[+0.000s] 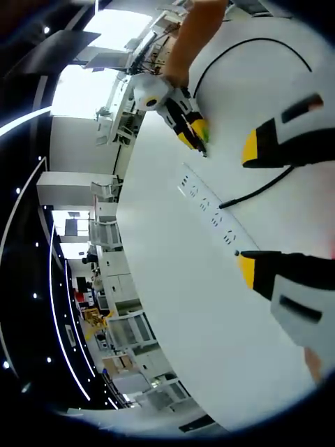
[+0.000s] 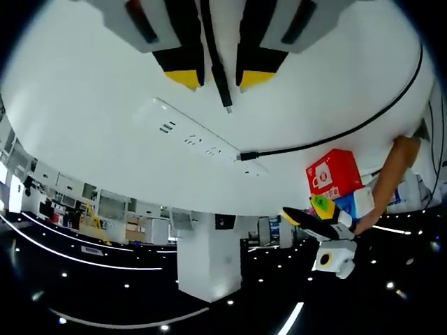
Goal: Find the data cable on the table. Grasp the USB connector end of the cable and insert it into the USB port on the table
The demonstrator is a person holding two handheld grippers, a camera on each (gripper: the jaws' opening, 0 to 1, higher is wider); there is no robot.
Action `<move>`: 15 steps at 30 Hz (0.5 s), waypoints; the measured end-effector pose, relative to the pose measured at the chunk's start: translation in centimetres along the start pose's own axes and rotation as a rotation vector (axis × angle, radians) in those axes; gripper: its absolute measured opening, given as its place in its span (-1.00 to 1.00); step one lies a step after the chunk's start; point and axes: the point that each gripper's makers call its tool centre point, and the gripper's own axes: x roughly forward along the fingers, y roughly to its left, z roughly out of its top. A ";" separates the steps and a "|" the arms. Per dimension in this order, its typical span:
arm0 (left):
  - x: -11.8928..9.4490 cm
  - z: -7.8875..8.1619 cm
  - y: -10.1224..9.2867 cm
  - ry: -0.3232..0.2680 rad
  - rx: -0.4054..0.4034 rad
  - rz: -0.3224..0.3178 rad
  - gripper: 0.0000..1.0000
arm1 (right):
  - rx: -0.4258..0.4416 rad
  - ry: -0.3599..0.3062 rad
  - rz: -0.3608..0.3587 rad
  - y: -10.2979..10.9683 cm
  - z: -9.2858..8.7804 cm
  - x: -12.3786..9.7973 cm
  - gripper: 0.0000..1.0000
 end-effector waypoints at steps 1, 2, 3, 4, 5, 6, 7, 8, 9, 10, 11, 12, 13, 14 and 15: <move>0.0 0.0 0.0 0.000 -0.001 0.000 -0.05 | 0.010 -0.006 0.000 0.0 0.0 0.0 -0.59; 0.0 0.0 0.0 0.001 -0.001 0.000 -0.05 | 0.024 -0.019 0.000 -0.1 0.1 0.1 -0.59; 0.0 0.0 0.0 0.001 0.000 0.000 -0.05 | 0.026 -0.019 -0.001 -0.1 0.1 0.1 -0.61; 0.0 0.0 0.0 0.002 0.000 0.000 -0.05 | 0.025 -0.025 -0.004 -0.2 0.1 0.1 -0.62; 0.0 0.0 0.0 0.001 -0.001 0.000 -0.05 | 0.032 -0.030 -0.007 -0.3 0.2 0.2 -0.64; 0.0 0.0 0.0 0.000 -0.001 0.000 -0.05 | 0.037 -0.033 -0.004 -0.2 0.2 0.2 -0.67; 0.0 0.0 0.0 0.000 -0.001 0.000 -0.05 | 0.040 -0.035 -0.001 -0.1 0.2 0.3 -0.69; 0.0 0.0 0.0 0.000 -0.001 0.000 -0.05 | 0.035 -0.040 -0.003 0.0 0.3 0.3 -0.70; -0.1 0.0 0.0 0.000 -0.001 0.000 -0.05 | 0.034 -0.044 -0.006 0.0 0.3 0.4 -0.70; -0.1 0.0 0.0 0.000 -0.001 0.000 -0.05 | 0.034 -0.046 -0.007 0.0 0.3 0.4 -0.70; -0.1 0.0 -0.1 -0.001 -0.001 0.001 -0.05 | 0.032 -0.049 -0.010 0.0 0.3 0.4 -0.71; -0.1 0.0 -0.1 0.000 -0.001 0.000 -0.05 | 0.029 -0.053 -0.012 -0.1 0.3 0.4 -0.71; -0.1 0.0 -0.1 0.000 -0.001 0.001 -0.05 | 0.025 -0.056 -0.015 -0.1 0.3 0.3 -0.72; -0.1 0.0 -0.1 0.000 -0.001 0.001 -0.05 | 0.018 -0.056 -0.021 -0.1 0.3 0.3 -0.74; -0.1 0.0 -0.1 0.000 -0.001 0.001 -0.05 | 0.014 -0.056 -0.025 -0.1 0.2 0.3 -0.76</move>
